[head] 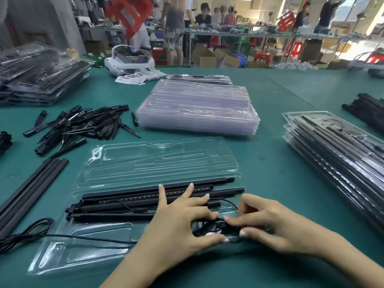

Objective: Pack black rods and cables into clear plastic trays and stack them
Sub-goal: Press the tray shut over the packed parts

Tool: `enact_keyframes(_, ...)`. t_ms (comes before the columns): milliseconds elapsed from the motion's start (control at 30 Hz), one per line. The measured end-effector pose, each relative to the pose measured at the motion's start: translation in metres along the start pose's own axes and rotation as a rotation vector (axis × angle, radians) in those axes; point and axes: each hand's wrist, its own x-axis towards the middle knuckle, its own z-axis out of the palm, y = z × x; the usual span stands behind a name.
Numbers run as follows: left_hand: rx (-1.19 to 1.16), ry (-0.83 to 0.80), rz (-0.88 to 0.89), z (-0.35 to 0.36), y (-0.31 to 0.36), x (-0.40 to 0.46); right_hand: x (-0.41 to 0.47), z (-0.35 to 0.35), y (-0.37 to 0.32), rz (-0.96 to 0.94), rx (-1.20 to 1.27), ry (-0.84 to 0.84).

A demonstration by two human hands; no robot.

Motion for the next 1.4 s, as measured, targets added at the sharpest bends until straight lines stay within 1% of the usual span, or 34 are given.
enact_keyframes(67,-0.012,0.010,-0.008,0.001,0.003,-0.001,0.002,-0.006,0.002,-0.011,0.038,-0.047)
enact_keyframes(133,-0.002,0.006,-0.001,0.002,0.003,-0.002,0.008,-0.004,0.003,-0.018,0.091,-0.024)
enact_keyframes(200,-0.002,0.010,0.002,0.003,0.005,-0.002,0.015,0.003,0.003,0.046,0.148,0.031)
enact_keyframes(300,-0.030,0.033,-0.025,0.005,0.009,-0.002,0.024,0.017,0.001,0.195,0.136,0.168)
enact_keyframes(367,-0.021,0.047,-0.056,0.007,0.009,-0.002,0.025,0.026,-0.001,0.217,0.111,0.246)
enact_keyframes(400,-0.015,0.058,-0.063,0.007,0.010,-0.002,0.024,0.028,-0.003,0.217,0.110,0.254)
enact_keyframes(467,-0.006,0.077,-0.068,0.009,0.010,-0.001,0.021,0.026,-0.006,0.214,0.116,0.202)
enact_keyframes(567,-0.021,0.061,-0.086,0.008,0.012,0.003,0.016,0.009,-0.006,0.170,0.078,0.054)
enact_keyframes(667,-0.022,0.064,-0.090,0.011,0.013,0.007,0.015,-0.007,-0.005,0.230,0.154,-0.065)
enact_keyframes(733,-0.043,0.062,-0.085,0.011,0.012,0.009,0.017,-0.013,-0.003,0.261,0.155,-0.131)
enact_keyframes(867,-0.130,-0.013,-0.058,0.005,0.011,0.010,0.023,-0.019,-0.003,0.291,0.192,-0.251)
enact_keyframes(933,-0.105,0.000,-0.046,0.001,0.012,0.008,0.028,-0.020,-0.004,0.319,0.201,-0.239)
enact_keyframes(1033,0.050,0.057,-0.019,-0.002,0.021,0.004,0.034,-0.019,-0.005,0.351,0.192,-0.219)
enact_keyframes(1100,0.240,0.123,0.100,0.003,0.027,0.004,0.033,-0.019,-0.004,0.366,0.194,-0.213)
enact_keyframes(1167,0.358,0.167,0.162,0.006,0.034,0.006,0.030,-0.018,-0.005,0.372,0.208,-0.193)
enact_keyframes(1267,0.417,0.175,0.185,0.007,0.033,0.006,0.027,-0.016,-0.003,0.392,0.204,-0.160)
enact_keyframes(1400,0.352,0.116,0.201,0.001,0.026,0.006,0.023,-0.016,0.001,0.398,0.210,-0.158)
